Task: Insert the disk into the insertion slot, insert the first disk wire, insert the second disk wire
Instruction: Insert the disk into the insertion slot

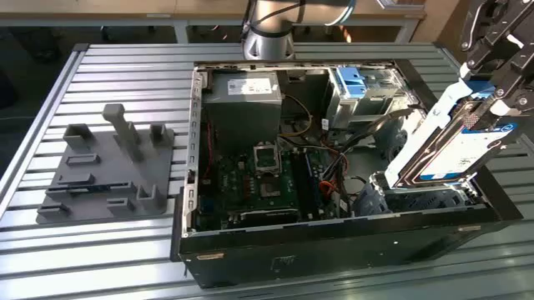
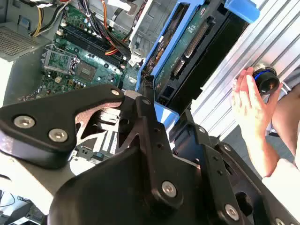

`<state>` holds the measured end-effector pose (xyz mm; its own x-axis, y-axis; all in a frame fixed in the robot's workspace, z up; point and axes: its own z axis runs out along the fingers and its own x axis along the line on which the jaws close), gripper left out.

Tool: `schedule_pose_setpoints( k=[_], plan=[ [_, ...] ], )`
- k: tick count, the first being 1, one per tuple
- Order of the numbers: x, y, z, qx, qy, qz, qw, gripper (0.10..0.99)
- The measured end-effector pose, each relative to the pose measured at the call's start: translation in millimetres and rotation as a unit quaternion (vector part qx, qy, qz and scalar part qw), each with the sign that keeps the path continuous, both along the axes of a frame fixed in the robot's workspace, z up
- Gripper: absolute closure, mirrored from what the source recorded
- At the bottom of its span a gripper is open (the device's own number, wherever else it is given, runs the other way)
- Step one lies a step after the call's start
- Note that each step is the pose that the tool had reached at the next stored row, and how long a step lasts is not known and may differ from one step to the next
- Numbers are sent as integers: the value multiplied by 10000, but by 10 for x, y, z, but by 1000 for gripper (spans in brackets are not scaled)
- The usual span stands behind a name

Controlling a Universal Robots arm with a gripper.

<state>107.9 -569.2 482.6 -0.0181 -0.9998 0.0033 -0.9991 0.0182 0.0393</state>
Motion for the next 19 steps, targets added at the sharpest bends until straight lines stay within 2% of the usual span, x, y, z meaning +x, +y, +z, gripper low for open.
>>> schedule_pose_setpoints(
  k=[14,19],
  plan=[
    [0,0,0,2,0,0,10000,722],
    [-1,-7,0,101,0,5,9999,722]
  ],
)
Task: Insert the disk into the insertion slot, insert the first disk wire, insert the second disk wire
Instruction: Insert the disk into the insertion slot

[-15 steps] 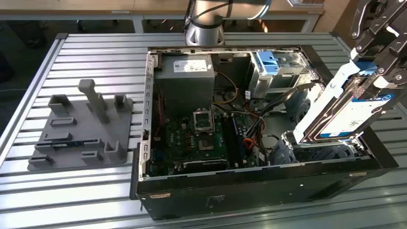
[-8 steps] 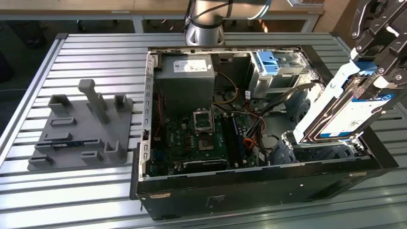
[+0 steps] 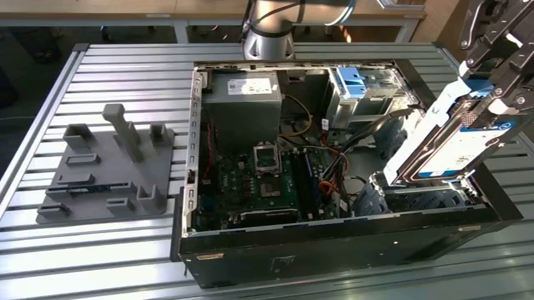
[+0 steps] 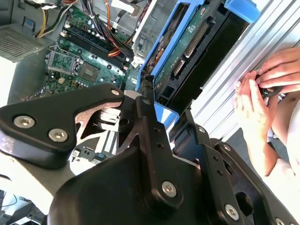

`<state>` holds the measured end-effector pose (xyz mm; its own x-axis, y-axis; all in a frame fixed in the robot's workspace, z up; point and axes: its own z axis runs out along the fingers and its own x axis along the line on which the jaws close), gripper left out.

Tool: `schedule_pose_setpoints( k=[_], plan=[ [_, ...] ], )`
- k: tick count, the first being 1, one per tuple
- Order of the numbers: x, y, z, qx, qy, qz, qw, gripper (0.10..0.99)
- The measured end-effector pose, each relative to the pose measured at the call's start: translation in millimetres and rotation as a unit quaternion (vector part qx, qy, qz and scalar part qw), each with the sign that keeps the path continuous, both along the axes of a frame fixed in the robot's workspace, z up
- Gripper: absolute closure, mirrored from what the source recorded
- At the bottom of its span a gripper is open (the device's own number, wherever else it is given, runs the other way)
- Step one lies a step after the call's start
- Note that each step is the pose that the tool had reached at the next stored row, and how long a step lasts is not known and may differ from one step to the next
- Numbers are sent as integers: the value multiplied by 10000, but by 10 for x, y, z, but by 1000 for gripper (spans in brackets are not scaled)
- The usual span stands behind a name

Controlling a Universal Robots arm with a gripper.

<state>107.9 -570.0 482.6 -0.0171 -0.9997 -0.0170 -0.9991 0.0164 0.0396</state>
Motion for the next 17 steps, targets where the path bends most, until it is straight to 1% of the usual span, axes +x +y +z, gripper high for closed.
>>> schedule_pose_setpoints(
  k=[9,10,17],
  plan=[
    [0,-27,-1,239,0,17,9997,722],
    [0,-30,0,256,0,18,9997,722],
    [1,-30,0,258,0,18,9997,722]
  ],
)
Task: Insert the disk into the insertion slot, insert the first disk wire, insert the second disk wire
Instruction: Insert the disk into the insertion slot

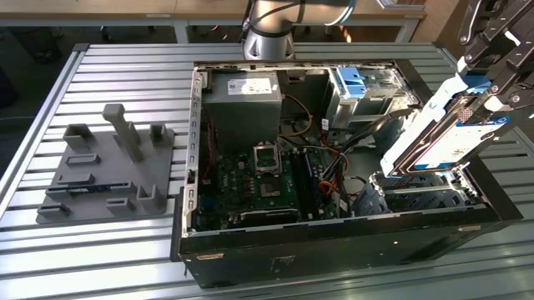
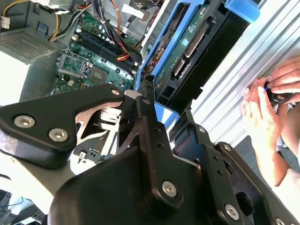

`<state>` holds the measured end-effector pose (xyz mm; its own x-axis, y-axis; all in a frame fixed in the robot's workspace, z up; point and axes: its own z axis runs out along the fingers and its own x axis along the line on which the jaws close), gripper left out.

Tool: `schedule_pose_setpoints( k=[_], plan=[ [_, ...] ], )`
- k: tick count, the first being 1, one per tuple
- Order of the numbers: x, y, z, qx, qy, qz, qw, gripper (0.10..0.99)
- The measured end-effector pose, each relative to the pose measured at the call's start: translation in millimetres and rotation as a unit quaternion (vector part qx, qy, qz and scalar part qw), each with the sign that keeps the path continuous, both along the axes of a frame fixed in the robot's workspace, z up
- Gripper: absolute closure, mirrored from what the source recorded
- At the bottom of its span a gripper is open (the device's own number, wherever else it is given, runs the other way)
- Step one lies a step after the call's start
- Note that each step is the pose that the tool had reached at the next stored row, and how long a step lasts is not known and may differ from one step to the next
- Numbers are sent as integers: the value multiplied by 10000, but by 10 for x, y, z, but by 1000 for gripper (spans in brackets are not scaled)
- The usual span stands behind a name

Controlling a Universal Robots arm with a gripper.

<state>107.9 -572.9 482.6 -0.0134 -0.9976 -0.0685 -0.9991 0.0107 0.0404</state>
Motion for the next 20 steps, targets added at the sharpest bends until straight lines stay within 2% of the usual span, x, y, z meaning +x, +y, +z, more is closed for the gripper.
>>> schedule_pose_setpoints(
  k=[7,11,20],
  plan=[
    [28,0,-2,0,0,0,10000,722],
    [77,0,-7,0,0,0,10000,722],
    [130,18,-45,0,-1,0,10000,722]
  ],
)
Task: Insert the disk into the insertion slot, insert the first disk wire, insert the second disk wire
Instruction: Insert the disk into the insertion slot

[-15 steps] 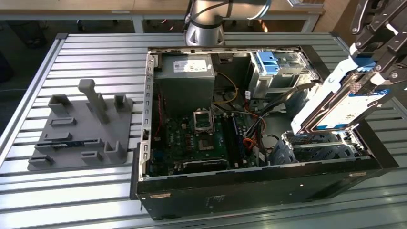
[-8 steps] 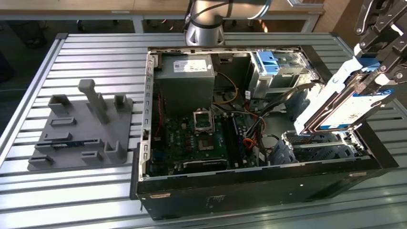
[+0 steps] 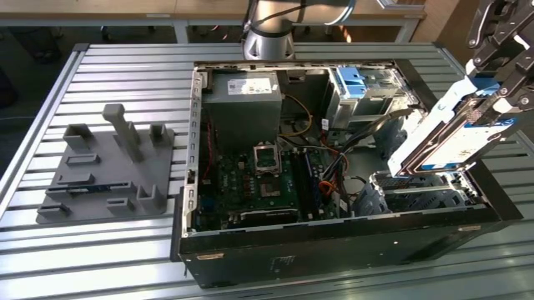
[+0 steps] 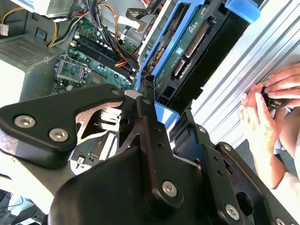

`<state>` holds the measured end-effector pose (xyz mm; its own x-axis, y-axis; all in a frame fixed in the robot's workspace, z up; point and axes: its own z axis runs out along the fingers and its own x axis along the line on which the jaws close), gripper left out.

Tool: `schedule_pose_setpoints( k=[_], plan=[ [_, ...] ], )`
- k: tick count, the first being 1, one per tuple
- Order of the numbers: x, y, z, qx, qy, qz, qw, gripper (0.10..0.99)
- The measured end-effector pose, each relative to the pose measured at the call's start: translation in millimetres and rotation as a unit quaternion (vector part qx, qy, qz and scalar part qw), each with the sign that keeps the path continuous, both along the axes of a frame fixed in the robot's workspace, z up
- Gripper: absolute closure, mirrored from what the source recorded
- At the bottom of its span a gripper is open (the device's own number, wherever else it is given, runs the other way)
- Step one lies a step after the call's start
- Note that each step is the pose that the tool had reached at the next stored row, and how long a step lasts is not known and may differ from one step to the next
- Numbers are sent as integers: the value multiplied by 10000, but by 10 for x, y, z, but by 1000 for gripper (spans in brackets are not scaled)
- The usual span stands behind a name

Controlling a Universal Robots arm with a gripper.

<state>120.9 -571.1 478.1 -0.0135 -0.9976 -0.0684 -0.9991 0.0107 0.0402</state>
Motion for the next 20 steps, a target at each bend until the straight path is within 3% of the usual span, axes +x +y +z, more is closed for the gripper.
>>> schedule_pose_setpoints(
  k=[20],
  plan=[
    [5,16,-112,0,0,8,10000,722]
  ],
)
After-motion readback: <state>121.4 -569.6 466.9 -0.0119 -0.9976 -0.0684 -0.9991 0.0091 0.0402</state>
